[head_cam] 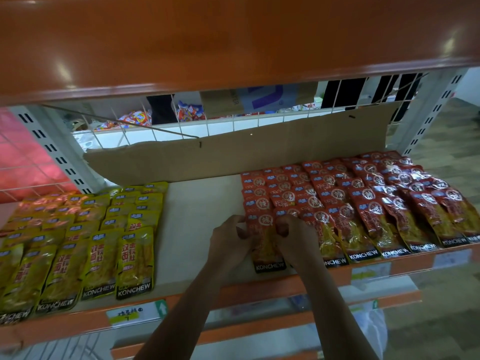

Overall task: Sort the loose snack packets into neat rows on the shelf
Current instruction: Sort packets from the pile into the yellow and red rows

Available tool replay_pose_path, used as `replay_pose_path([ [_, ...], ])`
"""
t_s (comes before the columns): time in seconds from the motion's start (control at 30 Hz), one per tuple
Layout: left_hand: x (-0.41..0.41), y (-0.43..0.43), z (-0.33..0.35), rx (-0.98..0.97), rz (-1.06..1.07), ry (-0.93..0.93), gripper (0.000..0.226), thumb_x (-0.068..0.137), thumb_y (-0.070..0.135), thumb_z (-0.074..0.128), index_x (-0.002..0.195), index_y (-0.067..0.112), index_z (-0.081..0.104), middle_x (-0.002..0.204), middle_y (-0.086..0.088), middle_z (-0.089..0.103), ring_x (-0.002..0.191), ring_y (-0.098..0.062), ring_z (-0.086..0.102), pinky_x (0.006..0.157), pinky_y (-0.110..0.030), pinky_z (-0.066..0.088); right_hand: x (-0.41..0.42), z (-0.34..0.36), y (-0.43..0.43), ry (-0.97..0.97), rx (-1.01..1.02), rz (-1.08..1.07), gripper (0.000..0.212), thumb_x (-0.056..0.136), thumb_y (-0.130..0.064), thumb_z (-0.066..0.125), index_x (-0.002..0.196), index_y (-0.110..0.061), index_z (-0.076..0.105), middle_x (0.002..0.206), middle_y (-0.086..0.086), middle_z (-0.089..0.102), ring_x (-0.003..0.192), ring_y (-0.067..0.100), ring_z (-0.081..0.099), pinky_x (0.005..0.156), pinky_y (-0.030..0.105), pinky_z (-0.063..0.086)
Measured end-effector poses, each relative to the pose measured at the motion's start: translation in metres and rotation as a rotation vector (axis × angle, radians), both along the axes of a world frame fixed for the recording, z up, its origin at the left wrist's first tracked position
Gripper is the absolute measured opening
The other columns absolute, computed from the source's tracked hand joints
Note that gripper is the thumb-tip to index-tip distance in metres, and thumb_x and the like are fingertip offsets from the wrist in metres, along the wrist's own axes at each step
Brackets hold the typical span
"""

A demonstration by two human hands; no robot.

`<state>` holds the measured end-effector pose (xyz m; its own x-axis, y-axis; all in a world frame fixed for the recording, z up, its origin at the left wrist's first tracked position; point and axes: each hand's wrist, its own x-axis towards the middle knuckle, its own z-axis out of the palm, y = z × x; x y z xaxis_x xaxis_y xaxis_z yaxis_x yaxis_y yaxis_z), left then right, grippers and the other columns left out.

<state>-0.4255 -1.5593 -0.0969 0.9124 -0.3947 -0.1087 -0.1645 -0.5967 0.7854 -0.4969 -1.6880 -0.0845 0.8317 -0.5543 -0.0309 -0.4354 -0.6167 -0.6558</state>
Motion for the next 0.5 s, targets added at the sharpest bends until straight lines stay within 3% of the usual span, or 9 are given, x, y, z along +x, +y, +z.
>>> replay_pose_path([
  [0.23, -0.005, 0.003, 0.004, 0.006, 0.020, 0.000, 0.051, 0.085, 0.038, 0.067, 0.131, 0.023, 0.052, 0.093, 0.010, 0.062, 0.081, -0.005, 0.057, 0.068, -0.016, 0.045, -0.001, 0.003, 0.007, -0.036, -0.025, -0.002, 0.018, 0.092, -0.024, 0.060, 0.107, -0.015, 0.065, 0.099, 0.001, 0.069, 0.081, 0.013, 0.060, 0.071, 0.022, 0.042],
  [0.3, -0.006, 0.008, 0.008, 0.020, 0.034, -0.023, 0.050, 0.088, 0.041, 0.063, 0.132, 0.021, 0.051, 0.103, 0.004, 0.066, 0.083, -0.006, 0.056, 0.071, -0.017, 0.044, 0.001, 0.006, 0.013, -0.067, -0.027, -0.005, 0.023, 0.091, -0.019, 0.060, 0.113, -0.016, 0.064, 0.108, 0.002, 0.069, 0.093, 0.016, 0.064, 0.075, 0.022, 0.044],
  [0.37, -0.006, 0.018, 0.013, 0.037, 0.049, -0.080, 0.044, 0.090, 0.039, 0.060, 0.130, 0.022, 0.053, 0.108, 0.002, 0.067, 0.085, -0.007, 0.060, 0.075, -0.019, 0.047, 0.005, 0.009, 0.025, -0.100, -0.046, 0.025, 0.024, 0.091, -0.018, 0.061, 0.114, -0.015, 0.065, 0.110, 0.002, 0.068, 0.093, 0.014, 0.063, 0.071, 0.016, 0.040],
  [0.5, -0.001, 0.056, 0.018, 0.061, 0.064, -0.285, 0.032, 0.089, 0.028, 0.063, 0.120, 0.022, 0.061, 0.098, 0.004, 0.069, 0.088, -0.012, 0.065, 0.083, -0.032, 0.053, 0.020, 0.015, 0.065, -0.135, -0.050, 0.120, 0.027, 0.091, -0.020, 0.061, 0.117, -0.012, 0.064, 0.109, 0.002, 0.069, 0.096, 0.013, 0.063, 0.074, 0.016, 0.037],
])
